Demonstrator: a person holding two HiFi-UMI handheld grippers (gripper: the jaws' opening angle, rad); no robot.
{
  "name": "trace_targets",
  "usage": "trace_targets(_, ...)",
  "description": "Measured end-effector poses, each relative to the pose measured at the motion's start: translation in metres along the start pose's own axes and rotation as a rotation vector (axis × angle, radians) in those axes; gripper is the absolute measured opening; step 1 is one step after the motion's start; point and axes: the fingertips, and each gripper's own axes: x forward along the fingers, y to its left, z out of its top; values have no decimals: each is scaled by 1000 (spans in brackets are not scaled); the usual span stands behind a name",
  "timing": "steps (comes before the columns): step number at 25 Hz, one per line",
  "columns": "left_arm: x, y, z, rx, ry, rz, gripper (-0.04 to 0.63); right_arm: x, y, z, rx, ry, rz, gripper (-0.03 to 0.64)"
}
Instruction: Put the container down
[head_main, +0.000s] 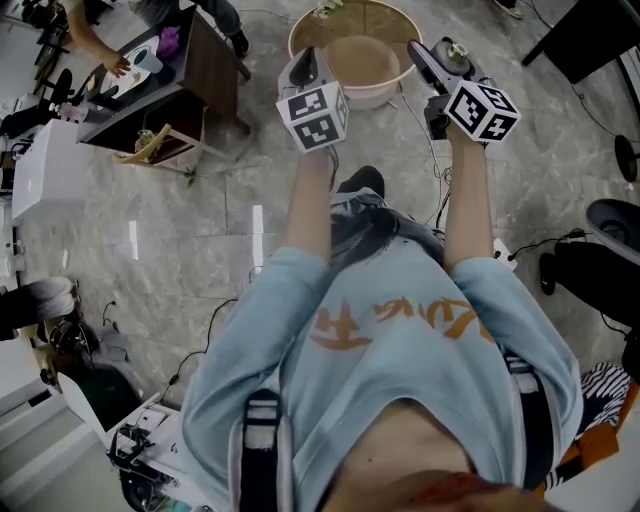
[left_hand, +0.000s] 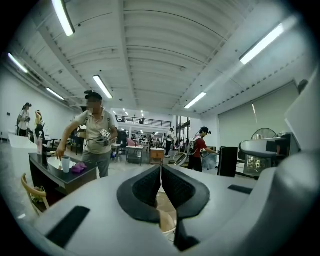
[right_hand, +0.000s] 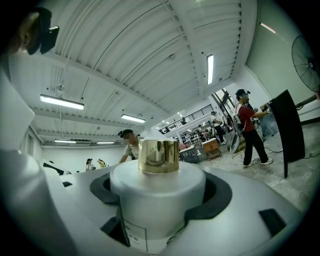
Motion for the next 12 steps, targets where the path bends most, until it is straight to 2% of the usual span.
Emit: trace_targets(12,54,7,0,-9,-7,-8,32,38,-36,4,-10,-4,-24,357)
